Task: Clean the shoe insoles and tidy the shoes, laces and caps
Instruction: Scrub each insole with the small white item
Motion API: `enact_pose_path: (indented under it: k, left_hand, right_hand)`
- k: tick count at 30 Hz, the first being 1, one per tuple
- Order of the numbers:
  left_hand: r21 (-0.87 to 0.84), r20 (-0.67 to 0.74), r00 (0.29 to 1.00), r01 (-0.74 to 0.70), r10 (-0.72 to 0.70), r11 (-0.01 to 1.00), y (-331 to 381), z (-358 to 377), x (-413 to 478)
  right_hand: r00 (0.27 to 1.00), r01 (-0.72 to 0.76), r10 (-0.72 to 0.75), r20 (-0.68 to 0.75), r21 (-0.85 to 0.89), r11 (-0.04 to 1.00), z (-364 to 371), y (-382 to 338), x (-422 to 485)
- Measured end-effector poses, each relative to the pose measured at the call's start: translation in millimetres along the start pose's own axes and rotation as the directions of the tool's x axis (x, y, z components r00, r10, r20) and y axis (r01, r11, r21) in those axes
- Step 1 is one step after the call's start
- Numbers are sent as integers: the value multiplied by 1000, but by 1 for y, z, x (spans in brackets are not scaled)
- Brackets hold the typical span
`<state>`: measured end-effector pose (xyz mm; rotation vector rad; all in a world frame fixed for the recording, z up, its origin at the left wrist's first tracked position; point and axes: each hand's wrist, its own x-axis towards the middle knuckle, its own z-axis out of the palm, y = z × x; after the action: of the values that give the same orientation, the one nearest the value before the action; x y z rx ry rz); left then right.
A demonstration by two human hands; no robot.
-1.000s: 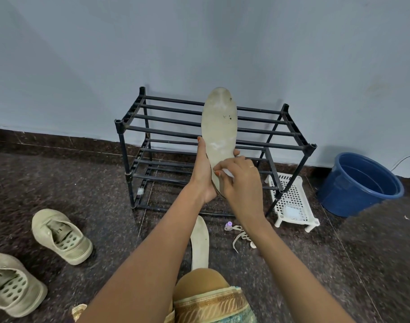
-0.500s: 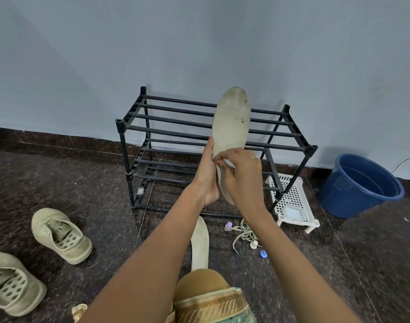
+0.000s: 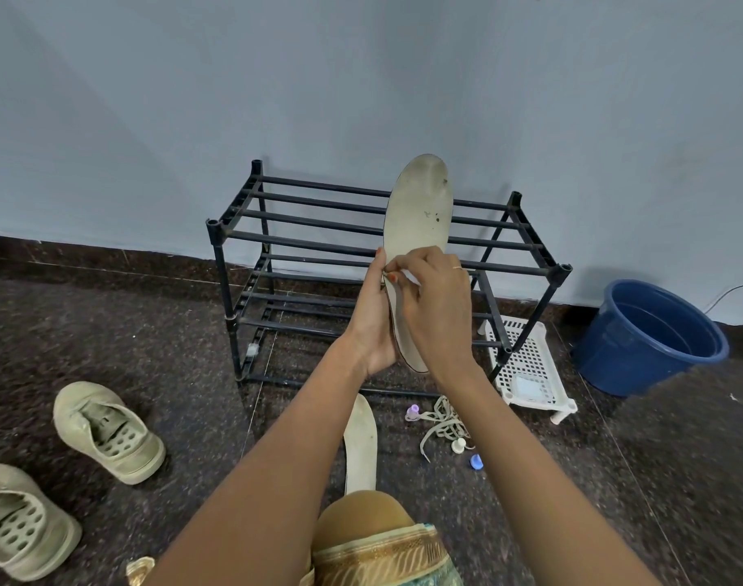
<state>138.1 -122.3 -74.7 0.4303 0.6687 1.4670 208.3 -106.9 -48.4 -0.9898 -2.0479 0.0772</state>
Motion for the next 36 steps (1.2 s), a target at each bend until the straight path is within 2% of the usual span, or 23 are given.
enact_pose_path:
  k: [8,12,17,21,27,36]
  left_hand:
    - [30,-29,999,-25,26,999,2,-2,3]
    - [-82,10,1000,1,-1,997,4,0,3]
    - [-68,13,1000,20,-19,997,1,0,5]
    - [22,-19,1000,4,-4,1000,2,-1,4]
    - [40,-11,1000,5,-4,999,1,2,0]
    - [79,-15,1000,-23,24,997,-1,1,1]
  right_hand:
    - [992,-14,8,123,51,999,-4,4,-27]
    - [990,1,-11,138,73,997,-8,7,-51]
    - [995,1,-5,103,39,999,-9,8,-53]
    - [1000,6,-5,20,-24,1000,-4,8,-33]
    - [997,26,-34,-71,-111,994,0,12,0]
    - [997,40,-46,-58,-112,993,2,16,-6]
